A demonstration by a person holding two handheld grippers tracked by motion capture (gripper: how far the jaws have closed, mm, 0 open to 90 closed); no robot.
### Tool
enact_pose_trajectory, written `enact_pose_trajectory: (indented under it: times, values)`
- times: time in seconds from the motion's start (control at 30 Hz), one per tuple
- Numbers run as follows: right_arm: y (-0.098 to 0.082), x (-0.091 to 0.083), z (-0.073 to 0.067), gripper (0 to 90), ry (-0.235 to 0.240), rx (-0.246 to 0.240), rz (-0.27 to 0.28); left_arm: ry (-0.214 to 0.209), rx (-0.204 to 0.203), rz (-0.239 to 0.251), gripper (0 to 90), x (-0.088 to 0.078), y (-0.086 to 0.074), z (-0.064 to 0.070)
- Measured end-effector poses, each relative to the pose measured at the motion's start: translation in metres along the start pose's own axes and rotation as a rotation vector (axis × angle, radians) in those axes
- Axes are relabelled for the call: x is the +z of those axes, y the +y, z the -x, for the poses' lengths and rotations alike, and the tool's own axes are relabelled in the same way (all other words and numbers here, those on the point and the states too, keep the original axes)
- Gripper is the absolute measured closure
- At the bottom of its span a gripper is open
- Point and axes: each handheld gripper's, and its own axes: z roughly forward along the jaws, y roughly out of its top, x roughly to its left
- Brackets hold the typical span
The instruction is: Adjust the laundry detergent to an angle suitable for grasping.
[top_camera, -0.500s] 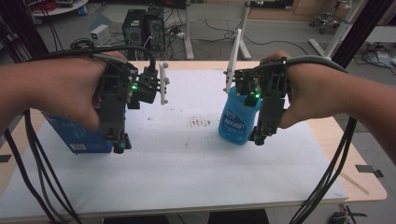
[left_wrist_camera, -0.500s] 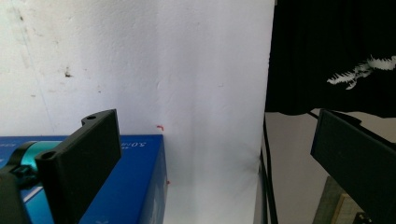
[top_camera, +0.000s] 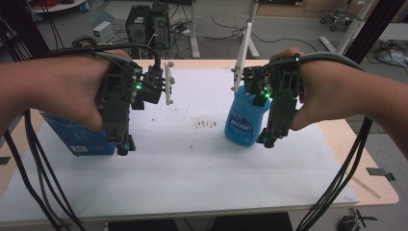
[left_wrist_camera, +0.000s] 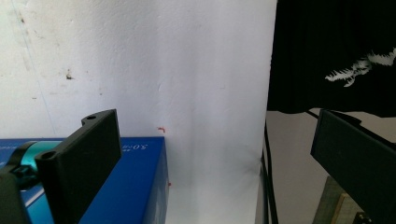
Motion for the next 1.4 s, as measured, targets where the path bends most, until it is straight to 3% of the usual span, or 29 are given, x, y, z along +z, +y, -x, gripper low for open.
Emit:
enact_pose_trajectory:
  times: [0.67,1.4]
  values:
    - [-0.003,0.005,0.000,4.1,0.006,0.005,-0.005,0.010,0.016,-0.009,1.7,-0.016,0.003,0.000]
    - [-0.005,0.005,0.000,4.1,0.007,0.023,-0.006,0.006,0.007,-0.005,1.8,-0.008,0.000,-0.004]
